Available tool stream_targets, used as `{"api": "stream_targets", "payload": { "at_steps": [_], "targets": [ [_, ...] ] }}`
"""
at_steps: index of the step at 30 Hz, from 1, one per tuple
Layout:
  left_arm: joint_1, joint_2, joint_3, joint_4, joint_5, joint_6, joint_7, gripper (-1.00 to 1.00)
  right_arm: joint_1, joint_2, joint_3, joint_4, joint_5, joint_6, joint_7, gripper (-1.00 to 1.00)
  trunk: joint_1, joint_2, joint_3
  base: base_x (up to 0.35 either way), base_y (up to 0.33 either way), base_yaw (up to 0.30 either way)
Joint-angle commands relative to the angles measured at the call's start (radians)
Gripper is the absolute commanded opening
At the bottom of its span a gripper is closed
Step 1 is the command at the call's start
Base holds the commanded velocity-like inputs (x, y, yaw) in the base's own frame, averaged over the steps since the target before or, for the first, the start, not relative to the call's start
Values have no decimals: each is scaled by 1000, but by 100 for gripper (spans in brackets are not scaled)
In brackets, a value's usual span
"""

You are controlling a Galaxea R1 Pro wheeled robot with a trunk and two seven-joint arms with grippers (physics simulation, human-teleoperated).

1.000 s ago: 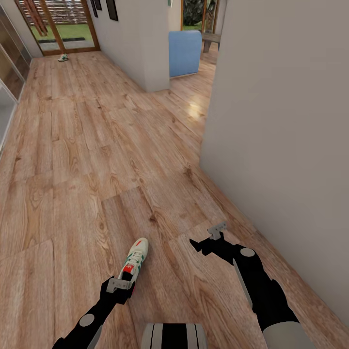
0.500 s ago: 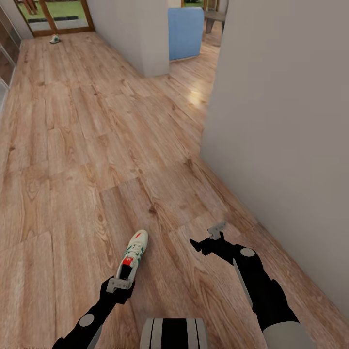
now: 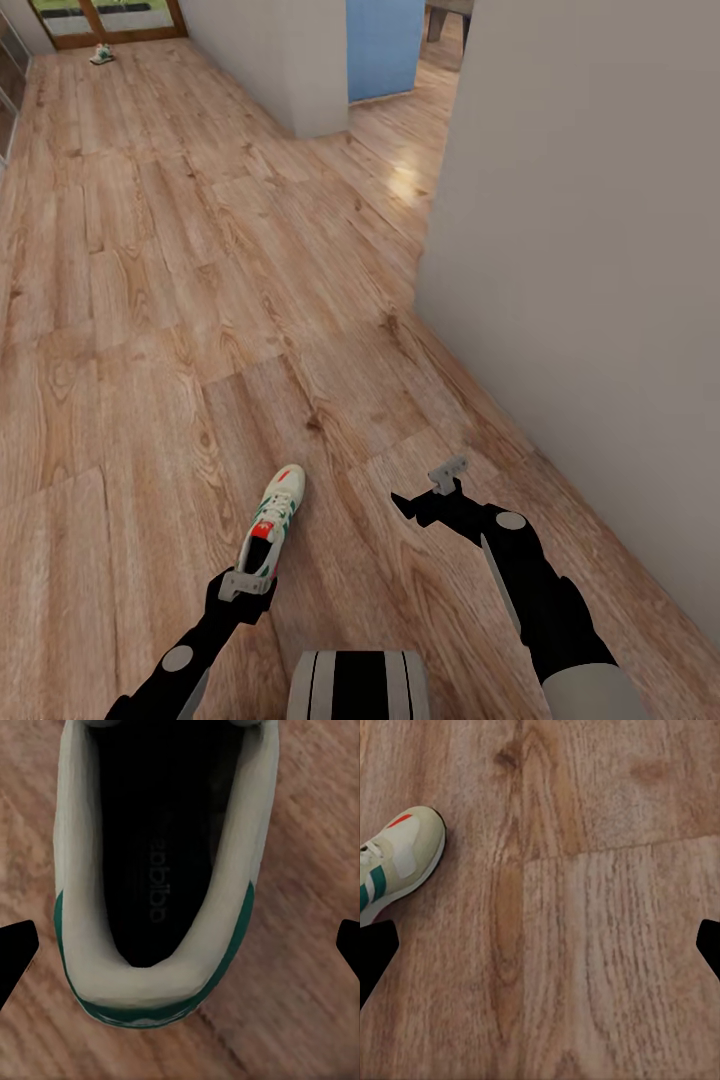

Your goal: Pick up the two gym shoes and the two sandals from the corridor floor and place them onto the hallstand (shoe rack) in the corridor, making sure they are on the rack and not on the floor. Arrange them so the two gym shoes are next to each other and the two sandals are next to each other.

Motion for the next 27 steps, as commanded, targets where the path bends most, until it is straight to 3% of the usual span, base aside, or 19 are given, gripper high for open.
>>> {"api": "stream_targets", "payload": {
  "at_steps": [1,8,14,27],
  "targets": [
    [0,0,6,-2,-10,-4,-5,100,0,1,-1,-2,9,3,6,100,0,0,-1,0,0,0],
    [1,0,6,-9,-10,-4,-5,100,0,1,-1,-2,9,3,6,100,0,0,-1,0,0,0],
    [1,0,6,-9,-10,-4,-5,100,0,1,-1,-1,9,3,6,100,3,-2,-25,0,0,0],
    [3,0,6,-9,-10,-4,-5,100,0,1,-1,-2,9,3,6,100,3,-2,-25,0,0,0]
  ]
}}
